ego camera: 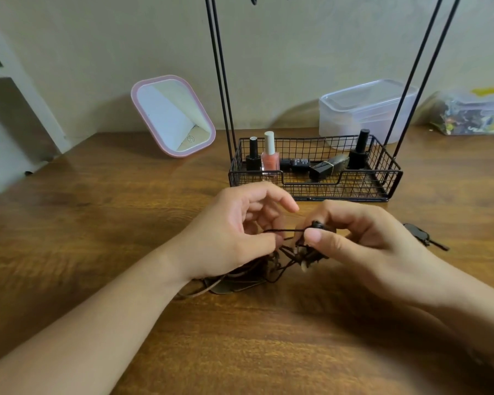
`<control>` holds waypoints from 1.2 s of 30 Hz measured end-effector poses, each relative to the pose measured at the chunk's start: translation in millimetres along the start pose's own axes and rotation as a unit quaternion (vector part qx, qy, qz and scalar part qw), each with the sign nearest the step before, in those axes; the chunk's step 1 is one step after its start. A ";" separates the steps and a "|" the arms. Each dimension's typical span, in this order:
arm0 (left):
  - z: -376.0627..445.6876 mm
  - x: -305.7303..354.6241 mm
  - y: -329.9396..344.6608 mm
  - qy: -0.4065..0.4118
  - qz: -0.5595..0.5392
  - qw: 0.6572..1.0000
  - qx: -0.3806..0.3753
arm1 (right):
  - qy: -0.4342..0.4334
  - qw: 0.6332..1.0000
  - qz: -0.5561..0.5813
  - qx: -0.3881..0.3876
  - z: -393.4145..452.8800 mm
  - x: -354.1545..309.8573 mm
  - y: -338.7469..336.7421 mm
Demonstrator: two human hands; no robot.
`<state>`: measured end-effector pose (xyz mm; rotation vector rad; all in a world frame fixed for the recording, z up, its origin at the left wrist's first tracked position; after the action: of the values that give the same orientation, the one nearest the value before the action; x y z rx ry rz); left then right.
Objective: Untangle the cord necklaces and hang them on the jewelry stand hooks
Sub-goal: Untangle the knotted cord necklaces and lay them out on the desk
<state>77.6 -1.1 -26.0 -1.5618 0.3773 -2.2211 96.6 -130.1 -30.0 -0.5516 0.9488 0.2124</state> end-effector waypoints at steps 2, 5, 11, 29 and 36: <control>0.2 -0.2 -1.9 0.021 0.061 0.998 0.029 | 0.023 0.999 0.035 -0.001 1.4 4.9 -1.3; 0.4 1.2 -4.7 0.035 0.084 0.994 0.061 | 0.056 0.998 0.037 -0.008 2.9 12.4 -2.6; -0.5 16.2 -14.1 0.058 -0.050 0.991 0.106 | 0.023 0.994 -0.108 -0.026 -0.8 8.8 4.4; -0.5 -0.4 4.0 0.021 0.004 1.000 -0.001 | 0.116 0.982 0.113 0.092 8.0 15.0 -18.0; -2.8 9.6 3.3 0.079 0.023 0.997 0.007 | 0.065 0.996 0.037 0.044 4.5 7.2 -10.1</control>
<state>72.6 -8.5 -20.4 -1.3593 0.4383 -2.3132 107.9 -136.7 -30.2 -0.4528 1.1015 0.2021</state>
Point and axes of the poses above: each hand's wrist, its own z-axis towards the middle knuckle, its own y-axis out of the palm, x = y × z, the point moved 9 cm from there along z, towards the middle knuckle, and after that the axes turned 14 degrees about x, right-handed, at the moved point
